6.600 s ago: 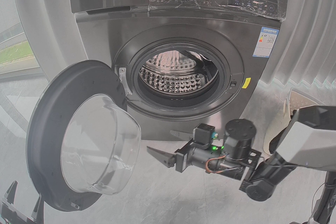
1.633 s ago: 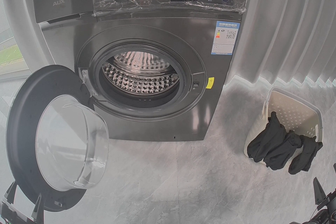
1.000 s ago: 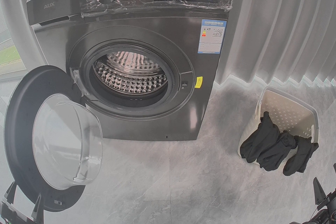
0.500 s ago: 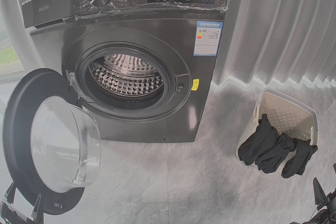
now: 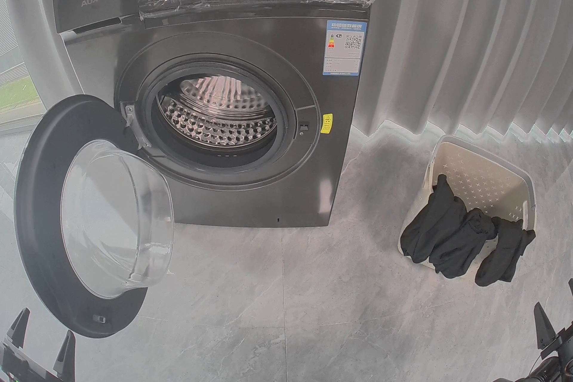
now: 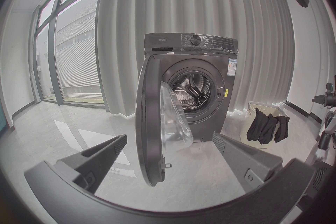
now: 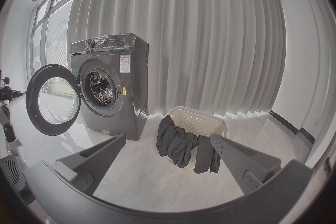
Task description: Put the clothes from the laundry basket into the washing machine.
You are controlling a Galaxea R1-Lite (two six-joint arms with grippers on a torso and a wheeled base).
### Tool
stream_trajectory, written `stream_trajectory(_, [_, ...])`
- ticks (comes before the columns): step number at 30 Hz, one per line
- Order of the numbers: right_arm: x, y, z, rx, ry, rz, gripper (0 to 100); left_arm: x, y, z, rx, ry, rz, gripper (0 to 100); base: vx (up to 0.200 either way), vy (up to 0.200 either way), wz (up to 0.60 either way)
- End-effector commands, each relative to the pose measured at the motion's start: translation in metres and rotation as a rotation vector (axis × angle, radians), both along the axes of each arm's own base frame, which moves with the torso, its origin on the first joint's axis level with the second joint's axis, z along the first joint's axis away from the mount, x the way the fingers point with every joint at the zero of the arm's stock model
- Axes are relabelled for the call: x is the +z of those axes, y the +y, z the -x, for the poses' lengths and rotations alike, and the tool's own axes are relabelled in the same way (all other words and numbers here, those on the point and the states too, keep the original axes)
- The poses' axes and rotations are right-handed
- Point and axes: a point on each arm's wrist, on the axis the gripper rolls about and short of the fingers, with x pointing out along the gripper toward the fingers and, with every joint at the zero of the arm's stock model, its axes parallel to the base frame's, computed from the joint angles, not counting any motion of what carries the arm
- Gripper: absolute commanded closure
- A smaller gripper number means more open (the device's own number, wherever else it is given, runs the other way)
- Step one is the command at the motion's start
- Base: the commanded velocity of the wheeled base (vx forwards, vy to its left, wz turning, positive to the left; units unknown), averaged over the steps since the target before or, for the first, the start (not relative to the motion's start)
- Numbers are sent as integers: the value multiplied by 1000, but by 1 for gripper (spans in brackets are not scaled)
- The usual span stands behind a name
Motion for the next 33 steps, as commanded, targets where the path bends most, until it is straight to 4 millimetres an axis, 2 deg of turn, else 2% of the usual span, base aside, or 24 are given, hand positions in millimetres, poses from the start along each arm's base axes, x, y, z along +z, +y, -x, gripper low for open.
stream_trajectory(1, [-5, 0, -1, 0, 19, 2, 0, -5, 0, 0, 1, 6, 0, 0, 0, 0, 0])
stream_trajectory(13, [-5, 0, -1, 2, 19, 2, 0, -5, 0, 0, 1, 6, 0, 0, 0, -200, 0])
stream_trajectory(31, [-5, 0, -1, 2, 19, 4, 0, -5, 0, 0, 0, 6, 3, 0, 0, 0, 0])
stream_trajectory(33, [-5, 0, -1, 2, 19, 4, 0, -5, 0, 0, 0, 6, 5, 0, 200, 0, 0])
